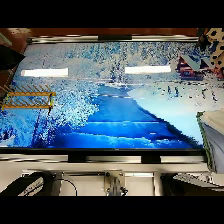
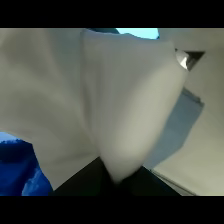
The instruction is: Fold the shirts.
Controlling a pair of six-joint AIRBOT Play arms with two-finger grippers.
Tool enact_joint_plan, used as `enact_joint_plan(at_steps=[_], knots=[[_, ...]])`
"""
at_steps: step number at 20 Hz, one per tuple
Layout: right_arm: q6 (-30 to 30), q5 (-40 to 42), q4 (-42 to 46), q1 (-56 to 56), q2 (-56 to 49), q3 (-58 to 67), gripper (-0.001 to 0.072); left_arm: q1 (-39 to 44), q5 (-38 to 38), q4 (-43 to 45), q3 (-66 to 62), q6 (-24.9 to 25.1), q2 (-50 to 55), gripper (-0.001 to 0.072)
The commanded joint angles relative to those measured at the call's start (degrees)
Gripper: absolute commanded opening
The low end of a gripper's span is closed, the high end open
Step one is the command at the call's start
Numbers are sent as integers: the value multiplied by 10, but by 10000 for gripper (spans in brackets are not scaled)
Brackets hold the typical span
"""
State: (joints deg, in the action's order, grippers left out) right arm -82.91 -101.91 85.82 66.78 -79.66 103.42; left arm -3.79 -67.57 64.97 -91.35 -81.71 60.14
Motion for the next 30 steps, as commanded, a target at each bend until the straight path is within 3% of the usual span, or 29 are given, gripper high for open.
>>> enact_joint_plan(at_steps=[1, 8, 11, 12, 14, 15, 20, 23, 25, 27, 29, 30], knots=[[-17, 14, 49, 36, 33, -108, 69, 2, -1, -5, 0, 0, 0, 31], [-75, 123, 66, 37, 52, -309, 69, 3, -1, -5, 0, 0, 0, 31], [-90, 133, 131, 37, 52, -342, 69, 3, -1, -5, 0, 0, 0, 31], [-90, 132, 149, 37, 52, -344, 99, 3, 0, -5, 0, 0, 0, 31], [-83, 129, 168, 37, 53, -344, 592, 3, 0, -5, 0, 0, 0, 31], [-75, 123, 168, 37, 53, -344, 624, 3, 0, -5, 0, 0, 0, 32], [-74, 158, 149, 34, 117, -341, 621, 3, 0, -4, 0, 1, 1, 31], [24, 267, 5, -30, 156, -320, 621, 8, 0, -4, 0, 5, 23, 30], [47, 312, -70, -132, 152, -296, 621, 36, -4, 9, 0, 39, 63, 29], [33, 353, -78, -268, 143, -280, 621, 94, -37, 89, -9, 19, 123, 28], [-53, 344, -76, -391, 120, -266, 621, 148, -146, 183, -34, -31, 190, 32], [-58, 326, -80, -438, 106, -265, 621, 171, -203, 208, -40, -30, 220, 163]])
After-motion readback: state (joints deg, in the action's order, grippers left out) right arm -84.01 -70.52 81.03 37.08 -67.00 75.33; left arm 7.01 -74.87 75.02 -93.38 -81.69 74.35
